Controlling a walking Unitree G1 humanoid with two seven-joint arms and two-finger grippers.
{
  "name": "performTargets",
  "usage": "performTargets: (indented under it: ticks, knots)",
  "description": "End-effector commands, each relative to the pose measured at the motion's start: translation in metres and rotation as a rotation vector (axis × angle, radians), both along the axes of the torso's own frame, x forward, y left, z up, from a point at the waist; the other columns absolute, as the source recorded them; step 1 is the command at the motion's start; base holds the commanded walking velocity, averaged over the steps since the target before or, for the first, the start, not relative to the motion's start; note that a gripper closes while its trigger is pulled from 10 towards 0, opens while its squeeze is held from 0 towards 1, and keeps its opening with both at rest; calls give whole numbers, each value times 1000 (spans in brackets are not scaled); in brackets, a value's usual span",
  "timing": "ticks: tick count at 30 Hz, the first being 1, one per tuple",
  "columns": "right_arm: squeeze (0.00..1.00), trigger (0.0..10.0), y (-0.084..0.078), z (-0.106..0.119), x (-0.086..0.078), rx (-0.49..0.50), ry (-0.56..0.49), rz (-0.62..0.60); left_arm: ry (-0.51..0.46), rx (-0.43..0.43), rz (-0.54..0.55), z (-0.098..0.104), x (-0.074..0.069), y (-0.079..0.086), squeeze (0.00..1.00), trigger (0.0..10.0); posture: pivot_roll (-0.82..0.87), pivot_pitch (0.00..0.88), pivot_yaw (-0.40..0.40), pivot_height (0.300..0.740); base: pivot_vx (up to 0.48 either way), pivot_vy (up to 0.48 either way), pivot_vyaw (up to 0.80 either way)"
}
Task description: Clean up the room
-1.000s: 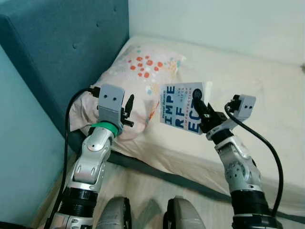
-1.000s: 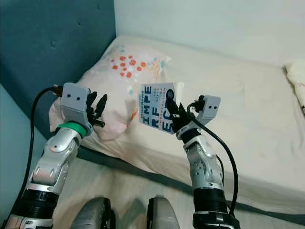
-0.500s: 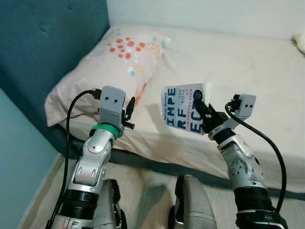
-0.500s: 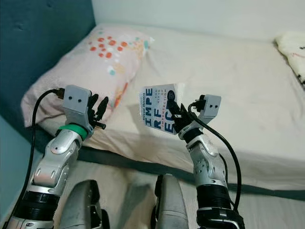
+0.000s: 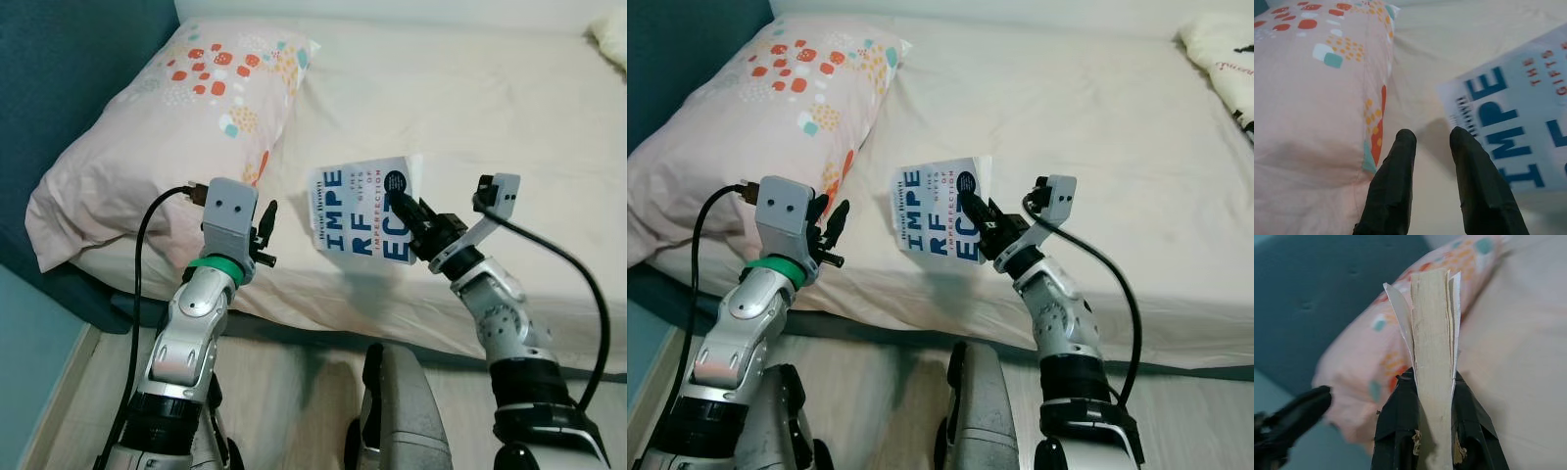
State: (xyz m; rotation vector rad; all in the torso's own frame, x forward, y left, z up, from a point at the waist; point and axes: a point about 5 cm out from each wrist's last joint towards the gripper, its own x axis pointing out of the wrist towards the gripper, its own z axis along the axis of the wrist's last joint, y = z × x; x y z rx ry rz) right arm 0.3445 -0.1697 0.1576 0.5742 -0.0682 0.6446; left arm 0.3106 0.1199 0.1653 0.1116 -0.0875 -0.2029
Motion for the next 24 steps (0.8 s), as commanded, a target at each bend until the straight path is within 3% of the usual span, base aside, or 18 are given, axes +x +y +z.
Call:
performTargets:
  ticks: [1, 7, 8, 12, 19, 22, 24]
  knots:
    - [0, 10000, 3, 7, 1, 57, -27, 44, 12, 14, 5, -2, -2, 2, 0, 10000, 10, 77, 30, 505, 0, 0, 0]
    - [0, 10000, 3, 16, 6, 125, -37, 98, 12, 16, 12, -1, -4, 5, 0, 10000, 25, 90, 27, 505, 0, 0, 0]
    - [0, 10000, 1, 21, 13, 164, -32, 105, 13, 21, 21, 0, -6, 8, 0, 10000, 40, 109, 30, 505, 0, 0, 0]
    - [0, 10000, -1, 18, 16, 175, -13, 94, 13, 24, 25, 1, -7, 9, 0, 10000, 48, 117, 32, 505, 0, 0, 0]
    - [0, 10000, -4, -6, 21, 335, 137, 102, 16, 46, 34, 5, -14, 17, 0, 10000, 92, 166, 44, 505, 0, 0, 0]
    - [0, 10000, -3, -12, 21, 337, 170, 101, 17, 49, 36, 6, -15, 17, 0, 10000, 98, 169, 44, 505, 0, 0, 0]
    - [0, 10000, -4, -28, 20, 263, 247, 67, 22, 53, 43, 6, -19, 20, 0, 10000, 112, 182, 43, 505, 0, 0, 0]
